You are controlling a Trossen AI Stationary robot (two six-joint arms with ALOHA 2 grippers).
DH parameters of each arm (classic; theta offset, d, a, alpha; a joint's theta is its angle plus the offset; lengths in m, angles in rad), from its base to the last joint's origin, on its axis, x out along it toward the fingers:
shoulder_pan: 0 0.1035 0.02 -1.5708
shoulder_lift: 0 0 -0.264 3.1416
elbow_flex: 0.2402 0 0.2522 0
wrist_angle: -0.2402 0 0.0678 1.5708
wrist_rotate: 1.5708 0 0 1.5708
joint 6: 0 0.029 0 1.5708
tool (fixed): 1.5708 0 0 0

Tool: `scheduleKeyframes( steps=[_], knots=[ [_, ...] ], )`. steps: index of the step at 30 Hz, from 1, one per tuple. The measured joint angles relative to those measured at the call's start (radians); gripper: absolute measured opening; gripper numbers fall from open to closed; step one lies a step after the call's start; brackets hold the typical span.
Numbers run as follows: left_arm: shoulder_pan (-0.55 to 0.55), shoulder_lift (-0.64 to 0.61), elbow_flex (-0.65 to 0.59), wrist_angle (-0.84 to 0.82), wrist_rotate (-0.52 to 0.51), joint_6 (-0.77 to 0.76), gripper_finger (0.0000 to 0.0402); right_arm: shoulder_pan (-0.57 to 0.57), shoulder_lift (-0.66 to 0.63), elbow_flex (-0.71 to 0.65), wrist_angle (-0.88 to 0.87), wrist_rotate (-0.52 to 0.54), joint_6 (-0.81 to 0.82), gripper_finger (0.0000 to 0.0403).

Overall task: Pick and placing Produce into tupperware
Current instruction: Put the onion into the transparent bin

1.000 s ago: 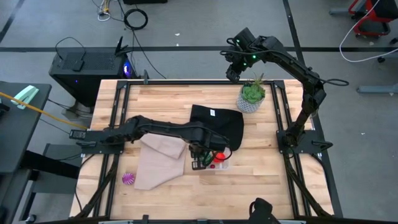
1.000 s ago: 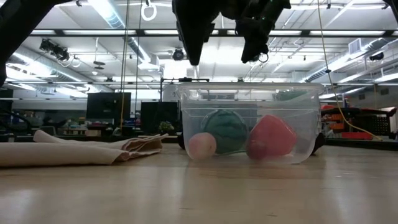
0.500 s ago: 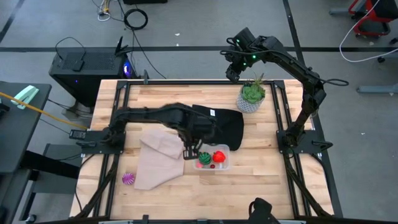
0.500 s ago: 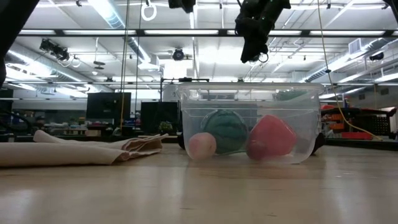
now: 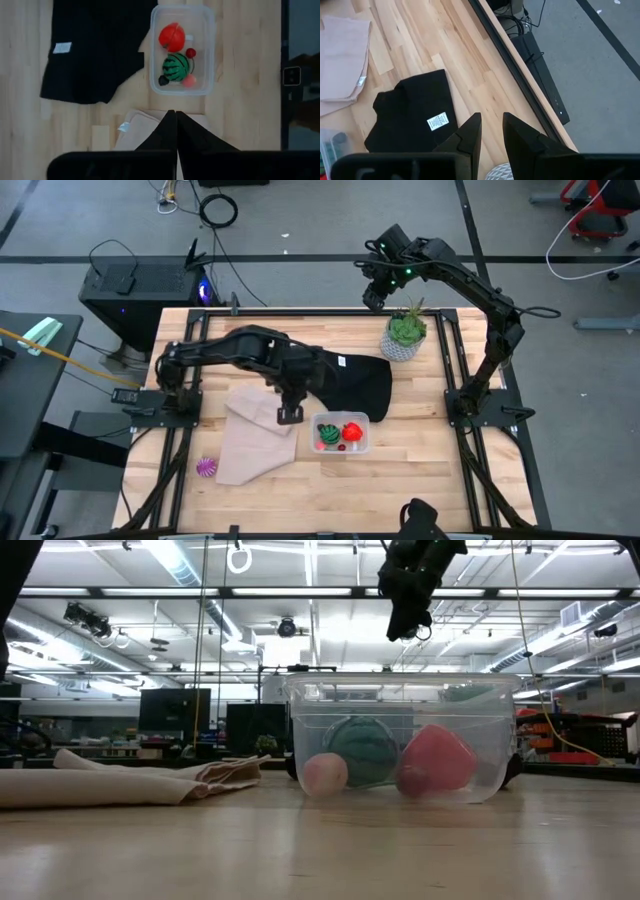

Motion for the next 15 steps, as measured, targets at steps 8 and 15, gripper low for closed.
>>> scheduleKeyframes(
  steps=[8,15],
  knots=[
    [0.002,-0.033,0.0,0.071,-0.053,0.04,0.0001,0.0,0.0,0.0,0.041,0.0,0.04,0.0087],
    [-0.006,-0.072,-0.001,0.258,-0.061,0.059,0.0001,0.001,0.0,0.0,0.044,0.0,0.044,0.0087]
  ],
)
